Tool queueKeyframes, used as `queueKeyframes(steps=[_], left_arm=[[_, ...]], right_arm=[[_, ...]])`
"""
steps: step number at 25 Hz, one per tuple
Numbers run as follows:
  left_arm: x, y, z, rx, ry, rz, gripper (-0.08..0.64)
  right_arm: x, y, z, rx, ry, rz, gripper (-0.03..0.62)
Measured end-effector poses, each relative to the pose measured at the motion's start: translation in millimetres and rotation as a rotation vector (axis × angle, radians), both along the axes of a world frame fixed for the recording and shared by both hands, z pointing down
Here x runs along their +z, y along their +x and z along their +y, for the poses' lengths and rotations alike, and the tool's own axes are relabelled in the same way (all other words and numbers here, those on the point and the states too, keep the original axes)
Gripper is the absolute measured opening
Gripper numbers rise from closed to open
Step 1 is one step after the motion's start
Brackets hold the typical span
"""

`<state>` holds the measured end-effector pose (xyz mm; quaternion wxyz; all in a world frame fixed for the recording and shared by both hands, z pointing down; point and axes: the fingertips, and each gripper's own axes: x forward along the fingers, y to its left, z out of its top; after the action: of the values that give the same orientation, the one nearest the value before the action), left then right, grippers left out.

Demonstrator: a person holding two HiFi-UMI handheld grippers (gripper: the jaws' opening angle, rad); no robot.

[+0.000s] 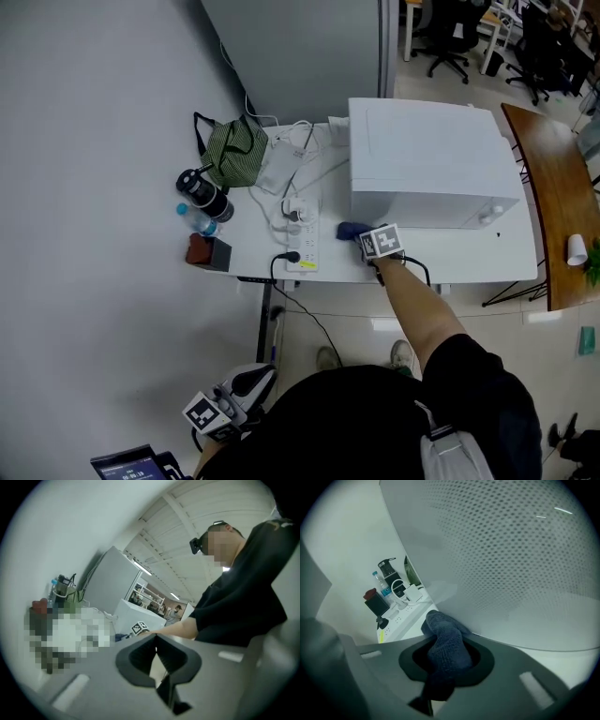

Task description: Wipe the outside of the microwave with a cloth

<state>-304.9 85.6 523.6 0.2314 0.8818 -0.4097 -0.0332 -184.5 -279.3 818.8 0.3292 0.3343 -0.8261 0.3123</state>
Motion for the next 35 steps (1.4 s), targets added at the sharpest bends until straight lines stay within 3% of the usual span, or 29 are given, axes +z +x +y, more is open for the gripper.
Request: queueKeyframes(steps=[4, 13, 16, 19, 21, 24, 28, 35], left_arm=[[-5.0, 28.6, -19.8, 0.041, 0.016, 0.005, 0.003], [-32.4, 188.6, -74.2, 0.219, 0.067, -0.008, 0.003], [-39.6, 236.1, -84.8, 0.257, 0.067, -0.031, 0.003], [-46.6, 271.7, -93.8, 0.274, 0.076, -0.051, 0.003], [-52.3, 290.6, -98.8, 0.281, 0.089, -0.062, 0.003], [-65.1, 311.8, -108.5, 0.288, 0.130, -0.065, 0.003], [-82.1, 325.5, -124.1, 0.293, 0.184, -0.057, 0.003], [-104.6, 328.6, -141.0, 0.282, 0.234, -0.035, 0.003]], right_arm=[[1.9, 63.7, -12.3, 0.074, 0.001, 0.008, 0.069], [2.5, 353.2, -35.1, 0.319, 0.022, 0.070, 0.071], [-5.1, 421.0, -42.2, 0.375, 0.038, 0.085, 0.071], [-14.0, 472.6, -55.0, 0.457, 0.065, 0.022, 0.069], [-25.7, 486.6, -51.6, 0.442, 0.068, -0.041, 0.069], [-47.3, 480.5, -20.1, 0.318, 0.089, -0.158, 0.069], [-92.4, 448.2, 46.5, 0.153, 0.100, -0.430, 0.069], [-151.1, 378.9, 139.3, -0.111, 0.070, -0.703, 0.069]])
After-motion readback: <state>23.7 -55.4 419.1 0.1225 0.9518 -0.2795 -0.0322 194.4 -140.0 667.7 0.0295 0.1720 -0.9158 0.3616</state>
